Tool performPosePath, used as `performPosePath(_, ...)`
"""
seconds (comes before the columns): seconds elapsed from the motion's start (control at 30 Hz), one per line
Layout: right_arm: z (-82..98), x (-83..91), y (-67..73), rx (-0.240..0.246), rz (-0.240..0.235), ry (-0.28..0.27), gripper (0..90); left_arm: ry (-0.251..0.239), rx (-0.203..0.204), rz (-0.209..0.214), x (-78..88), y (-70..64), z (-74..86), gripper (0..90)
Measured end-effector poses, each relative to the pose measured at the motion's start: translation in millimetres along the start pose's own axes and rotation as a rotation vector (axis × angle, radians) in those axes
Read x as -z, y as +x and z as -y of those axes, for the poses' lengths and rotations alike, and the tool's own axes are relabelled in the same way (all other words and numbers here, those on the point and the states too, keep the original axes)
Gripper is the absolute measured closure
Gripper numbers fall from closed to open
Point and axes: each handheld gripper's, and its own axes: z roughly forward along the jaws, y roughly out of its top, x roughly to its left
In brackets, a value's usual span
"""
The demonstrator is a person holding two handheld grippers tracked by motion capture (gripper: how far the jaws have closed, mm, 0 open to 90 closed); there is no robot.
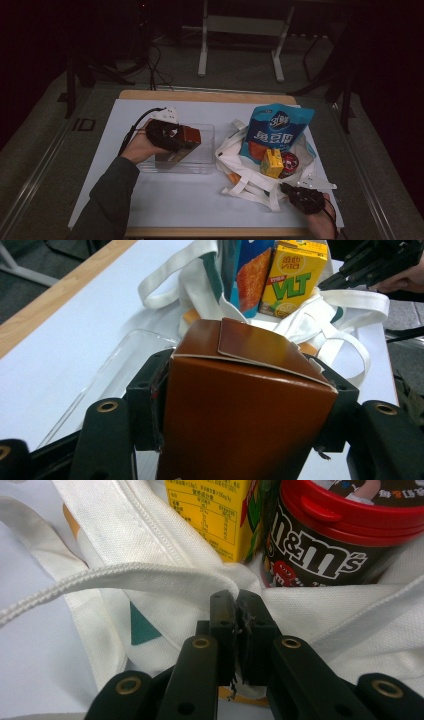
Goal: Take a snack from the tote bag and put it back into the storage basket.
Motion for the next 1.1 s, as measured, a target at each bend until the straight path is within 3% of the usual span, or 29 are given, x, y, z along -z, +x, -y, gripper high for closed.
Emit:
performPosePath(0.4,-0.2,0.1,0.3,0.000,0.001,0.002,85.8,0.029,-0.005,0.038,-24.1,-3.0,-3.2,37.2)
performPosePath(0.63,-0.1,0.1,0.3,0.001,0.001,0.001,85.8,0.045,0.012,0.078,-37.2,-1.8,-2.0,36.4)
performPosePath(0.87,0.0,0.2,0.3,0.002,0.001,0.001,85.8,0.100,0.006,0.101,-48.2,-3.4,0.6,35.2)
performPosePath(1.1,0.1,0.2,0.1,0.002,0.000,0.001,85.8,0.181,-0.001,0.076,-57.2,-5.4,2.8,34.1)
